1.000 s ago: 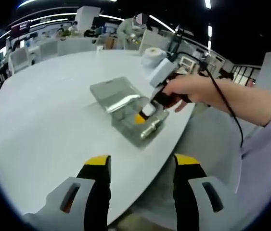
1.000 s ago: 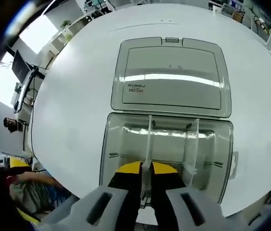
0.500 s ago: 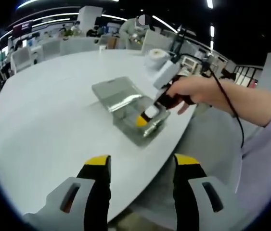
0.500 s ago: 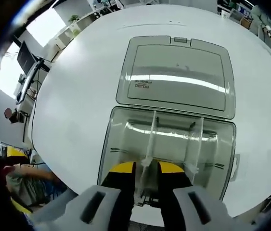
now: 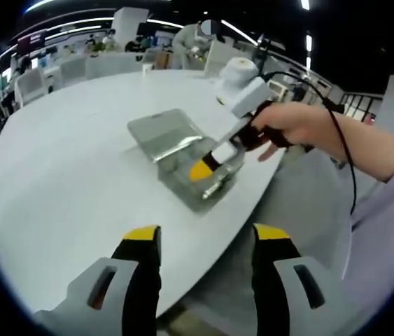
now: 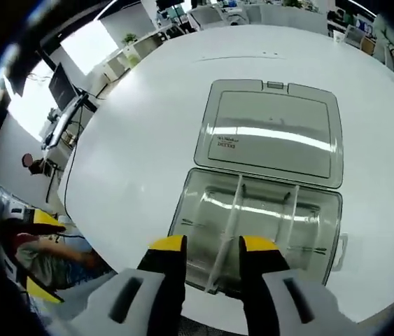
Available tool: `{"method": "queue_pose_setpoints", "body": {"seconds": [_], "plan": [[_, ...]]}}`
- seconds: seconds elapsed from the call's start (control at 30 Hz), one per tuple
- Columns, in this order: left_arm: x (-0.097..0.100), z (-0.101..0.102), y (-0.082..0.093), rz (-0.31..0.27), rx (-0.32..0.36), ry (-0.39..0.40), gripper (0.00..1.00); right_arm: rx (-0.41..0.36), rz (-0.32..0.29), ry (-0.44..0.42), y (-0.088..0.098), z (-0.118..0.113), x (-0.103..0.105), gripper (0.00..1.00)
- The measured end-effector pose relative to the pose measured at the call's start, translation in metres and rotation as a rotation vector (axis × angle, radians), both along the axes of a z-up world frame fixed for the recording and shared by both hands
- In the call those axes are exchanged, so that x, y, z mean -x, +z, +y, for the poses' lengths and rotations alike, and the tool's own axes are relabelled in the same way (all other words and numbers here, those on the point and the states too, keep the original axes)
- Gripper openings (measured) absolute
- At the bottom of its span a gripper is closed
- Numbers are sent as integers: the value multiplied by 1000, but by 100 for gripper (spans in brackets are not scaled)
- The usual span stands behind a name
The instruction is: Insert the divider into the dual guide fixture by aligning both edges with the guide slots and pushing it downward to the bottom, including one-sided entry, uneven engagement, binding, and posture correction.
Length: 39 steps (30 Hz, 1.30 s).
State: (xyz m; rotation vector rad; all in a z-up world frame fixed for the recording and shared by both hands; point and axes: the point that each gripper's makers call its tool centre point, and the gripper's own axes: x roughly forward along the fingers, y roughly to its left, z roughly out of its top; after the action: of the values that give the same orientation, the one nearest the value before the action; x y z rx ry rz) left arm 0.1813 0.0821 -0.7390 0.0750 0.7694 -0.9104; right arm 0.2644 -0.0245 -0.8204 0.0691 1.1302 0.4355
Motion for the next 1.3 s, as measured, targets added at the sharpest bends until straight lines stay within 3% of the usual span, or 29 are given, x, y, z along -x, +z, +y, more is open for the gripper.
{"method": "queue_pose_setpoints", "body": {"seconds": [0.33, 0.63, 0.87, 1.17, 1.3], "plan": [[3, 1, 1, -4, -17, 30, 50, -66, -89, 71, 25, 6, 11, 28], [7, -1, 9, -6, -17, 55, 51, -101, -175, 190, 42, 6, 27, 34], [10, -7, 18, -19, -29, 49, 53, -186, -212, 218, 58, 1, 41, 38], [20, -20, 24, -15, -42, 23, 55, -293, -275, 214, 75, -18, 50, 42], [24, -25, 28, -8, -24, 25, 55, -295, -299, 232, 77, -31, 56, 45]]}}
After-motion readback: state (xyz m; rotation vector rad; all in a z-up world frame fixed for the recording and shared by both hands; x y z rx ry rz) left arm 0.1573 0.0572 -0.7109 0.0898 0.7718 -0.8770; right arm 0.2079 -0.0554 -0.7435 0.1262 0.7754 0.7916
